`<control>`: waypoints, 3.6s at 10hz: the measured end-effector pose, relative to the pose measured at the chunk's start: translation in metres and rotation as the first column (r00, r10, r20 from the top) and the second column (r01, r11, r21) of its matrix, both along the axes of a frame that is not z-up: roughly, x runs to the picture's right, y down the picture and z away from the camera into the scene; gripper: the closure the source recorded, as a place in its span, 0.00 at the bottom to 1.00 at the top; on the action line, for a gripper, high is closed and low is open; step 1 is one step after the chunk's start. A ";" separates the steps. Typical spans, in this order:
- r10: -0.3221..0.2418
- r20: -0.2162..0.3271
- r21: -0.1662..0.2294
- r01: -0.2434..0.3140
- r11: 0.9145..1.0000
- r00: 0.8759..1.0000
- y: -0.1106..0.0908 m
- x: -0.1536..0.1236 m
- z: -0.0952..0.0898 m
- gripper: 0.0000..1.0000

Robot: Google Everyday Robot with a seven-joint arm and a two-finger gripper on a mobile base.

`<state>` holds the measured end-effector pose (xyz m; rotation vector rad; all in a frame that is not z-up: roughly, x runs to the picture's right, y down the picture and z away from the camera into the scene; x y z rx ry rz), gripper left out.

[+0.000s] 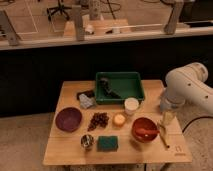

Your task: Place apple in metal cup

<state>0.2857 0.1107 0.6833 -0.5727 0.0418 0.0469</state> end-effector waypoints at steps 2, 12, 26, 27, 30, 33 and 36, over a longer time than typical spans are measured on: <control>0.000 0.000 0.000 0.000 1.000 1.000 0.000 0.000 0.000 0.20; 0.000 0.000 0.000 0.000 1.000 1.000 0.000 0.000 0.000 0.20; -0.161 0.218 0.113 0.139 0.984 0.962 -0.017 -0.101 0.017 0.20; -0.196 0.254 0.131 0.167 0.977 0.947 -0.016 -0.121 0.020 0.20; -0.202 0.251 0.135 0.172 0.976 0.947 -0.016 -0.119 0.021 0.20; -0.216 0.265 0.132 0.186 0.974 0.940 -0.011 -0.125 0.025 0.20; -0.254 0.313 0.118 0.228 0.967 0.915 0.017 -0.148 0.062 0.20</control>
